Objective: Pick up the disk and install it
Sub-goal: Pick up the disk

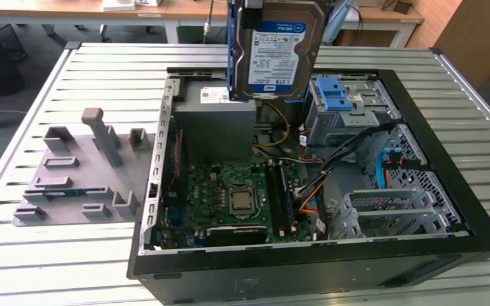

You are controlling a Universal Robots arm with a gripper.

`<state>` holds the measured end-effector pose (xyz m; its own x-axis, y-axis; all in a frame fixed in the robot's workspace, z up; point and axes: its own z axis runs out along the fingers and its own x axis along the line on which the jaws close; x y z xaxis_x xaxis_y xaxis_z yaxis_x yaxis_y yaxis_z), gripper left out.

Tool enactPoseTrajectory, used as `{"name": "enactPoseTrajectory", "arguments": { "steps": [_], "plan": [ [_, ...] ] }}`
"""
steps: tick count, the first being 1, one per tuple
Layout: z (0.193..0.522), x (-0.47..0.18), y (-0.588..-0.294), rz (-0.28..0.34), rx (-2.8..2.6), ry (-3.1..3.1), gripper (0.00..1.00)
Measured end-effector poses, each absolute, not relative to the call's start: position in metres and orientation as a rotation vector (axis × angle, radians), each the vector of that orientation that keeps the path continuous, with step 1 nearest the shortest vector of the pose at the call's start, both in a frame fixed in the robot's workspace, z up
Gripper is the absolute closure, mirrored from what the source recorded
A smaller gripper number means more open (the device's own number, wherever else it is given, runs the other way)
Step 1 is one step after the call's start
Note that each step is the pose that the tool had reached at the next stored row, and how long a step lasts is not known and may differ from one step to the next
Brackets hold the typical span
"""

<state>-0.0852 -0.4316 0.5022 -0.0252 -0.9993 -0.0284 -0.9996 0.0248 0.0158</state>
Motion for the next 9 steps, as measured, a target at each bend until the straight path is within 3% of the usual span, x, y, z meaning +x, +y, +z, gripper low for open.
{"name": "enactPoseTrajectory", "arguments": {
  "steps": [9],
  "plan": [
    [0.5022, -0.0788, -0.4315, 0.049, -2.187, 2.242, 0.63]
  ]
}}
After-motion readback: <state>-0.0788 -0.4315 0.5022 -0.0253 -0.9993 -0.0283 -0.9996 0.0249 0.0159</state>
